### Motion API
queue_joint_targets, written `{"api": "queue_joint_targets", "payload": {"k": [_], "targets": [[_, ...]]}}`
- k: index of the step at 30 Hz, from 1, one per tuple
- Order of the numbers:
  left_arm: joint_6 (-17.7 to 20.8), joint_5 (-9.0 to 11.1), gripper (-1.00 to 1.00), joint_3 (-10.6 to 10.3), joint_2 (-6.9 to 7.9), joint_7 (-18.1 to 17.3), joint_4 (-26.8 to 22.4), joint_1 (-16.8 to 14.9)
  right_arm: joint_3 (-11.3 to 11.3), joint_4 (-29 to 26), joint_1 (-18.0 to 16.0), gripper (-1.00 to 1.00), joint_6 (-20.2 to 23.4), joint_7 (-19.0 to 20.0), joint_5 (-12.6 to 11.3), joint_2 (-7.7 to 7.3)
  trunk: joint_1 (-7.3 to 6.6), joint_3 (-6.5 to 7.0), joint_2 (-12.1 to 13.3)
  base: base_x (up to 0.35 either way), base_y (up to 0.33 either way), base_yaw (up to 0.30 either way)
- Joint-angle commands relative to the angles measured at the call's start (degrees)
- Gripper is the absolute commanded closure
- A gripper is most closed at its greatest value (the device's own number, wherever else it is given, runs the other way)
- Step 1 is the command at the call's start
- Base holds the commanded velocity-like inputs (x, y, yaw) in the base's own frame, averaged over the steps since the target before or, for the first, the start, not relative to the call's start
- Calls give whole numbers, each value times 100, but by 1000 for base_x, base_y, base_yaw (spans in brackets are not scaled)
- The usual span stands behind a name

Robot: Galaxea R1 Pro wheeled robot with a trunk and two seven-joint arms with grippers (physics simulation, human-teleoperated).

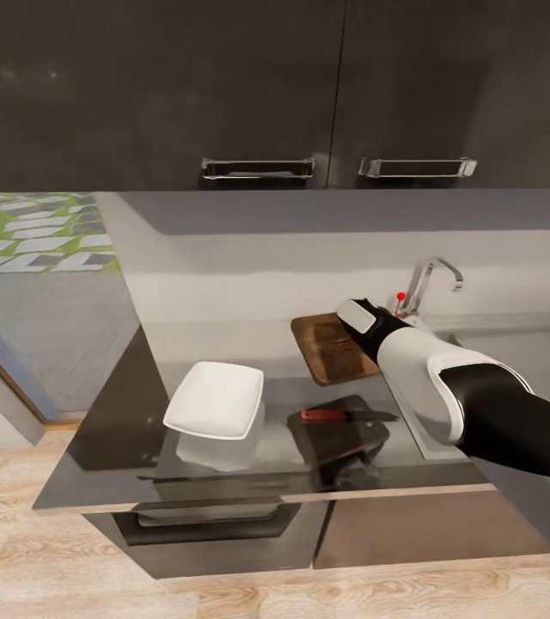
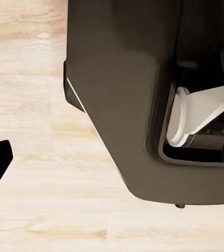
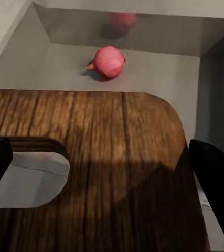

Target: In the kitchen, take the Vidalia onion out of the sink, dice it on the chopping board with the paring knife, put the diced onion into the bowl on the countertop, then place both the paring knife and the chopping board into the sink.

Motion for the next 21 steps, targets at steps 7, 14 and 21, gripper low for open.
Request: {"api": "queue_joint_targets", "payload": {"k": [7,14,21], "targets": [[-11,47,-100,-1,-1,-8,-7,2,52,28,177,100,-51,-1,-87,-30,5,-10,-11,169,129,0],[-11,47,-100,-3,-1,-9,-7,2,49,29,298,100,-125,0,-89,-69,5,-10,-11,57,44,0],[-11,47,-100,-2,-1,-10,-7,2,43,29,460,100,-327,-10,-89,-76,5,-10,-11,6,31,0]]}}
